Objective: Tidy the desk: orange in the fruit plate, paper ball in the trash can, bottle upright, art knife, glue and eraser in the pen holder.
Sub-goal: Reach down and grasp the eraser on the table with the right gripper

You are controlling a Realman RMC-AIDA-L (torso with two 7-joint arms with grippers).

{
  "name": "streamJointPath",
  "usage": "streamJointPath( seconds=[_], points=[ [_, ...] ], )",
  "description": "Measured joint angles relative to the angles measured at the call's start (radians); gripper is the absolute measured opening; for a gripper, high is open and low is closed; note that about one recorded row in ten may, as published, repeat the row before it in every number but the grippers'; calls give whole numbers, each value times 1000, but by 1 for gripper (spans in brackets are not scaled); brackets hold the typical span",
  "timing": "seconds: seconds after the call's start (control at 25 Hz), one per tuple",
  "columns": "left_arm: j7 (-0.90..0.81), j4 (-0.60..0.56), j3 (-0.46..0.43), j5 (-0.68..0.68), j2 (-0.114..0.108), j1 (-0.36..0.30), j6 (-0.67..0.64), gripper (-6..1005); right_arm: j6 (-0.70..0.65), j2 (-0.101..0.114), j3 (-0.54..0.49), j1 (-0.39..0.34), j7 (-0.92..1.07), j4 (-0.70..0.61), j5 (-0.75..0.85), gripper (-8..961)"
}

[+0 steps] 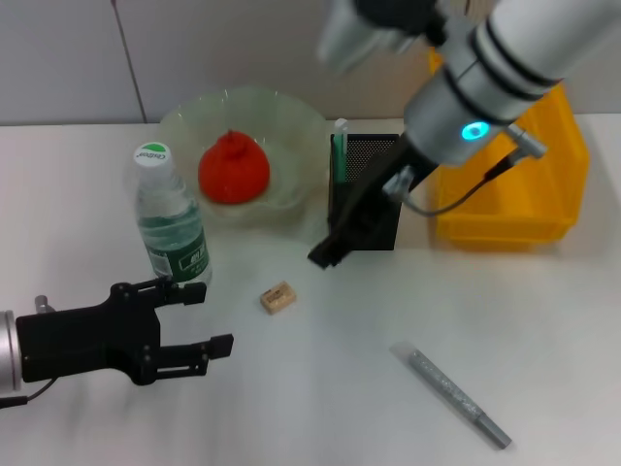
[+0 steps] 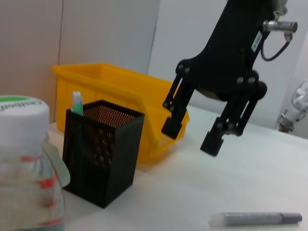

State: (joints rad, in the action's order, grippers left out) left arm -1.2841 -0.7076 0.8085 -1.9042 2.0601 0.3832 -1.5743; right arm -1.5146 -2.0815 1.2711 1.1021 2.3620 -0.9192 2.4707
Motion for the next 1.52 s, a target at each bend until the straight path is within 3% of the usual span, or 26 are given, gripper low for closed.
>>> streamJointPath(
  seconds=[0.16,0.24,0.44,0.48,0.6,0.76,1.08,1.52],
  points=[
    [0,-6,-1,-18,0,0,-2,814,53,-6,47,33,-2,69,-2,598],
    [0,-7,-10,-37,-12,-9,2,814,98,-9,101,50,0,110,-14,602],
    [2,-7,-11,-42,-19,-29,7,814,239,-11,251,82,-2,236,-103,613],
    [6,-7,-11,-43,-17,-34,11,814,301,-11,320,83,-3,265,-141,615],
    [21,-3,-11,-44,-13,-43,26,815,369,-11,392,79,11,279,-169,622],
    [25,-2,-10,-44,-5,-48,39,815,418,-11,446,68,15,284,-210,813],
    [36,5,-4,-44,3,-48,56,815,566,-11,590,16,-5,276,-298,826],
    [29,9,-3,-44,4,-47,65,814,634,-11,607,-2,7,297,-340,832]
  ],
)
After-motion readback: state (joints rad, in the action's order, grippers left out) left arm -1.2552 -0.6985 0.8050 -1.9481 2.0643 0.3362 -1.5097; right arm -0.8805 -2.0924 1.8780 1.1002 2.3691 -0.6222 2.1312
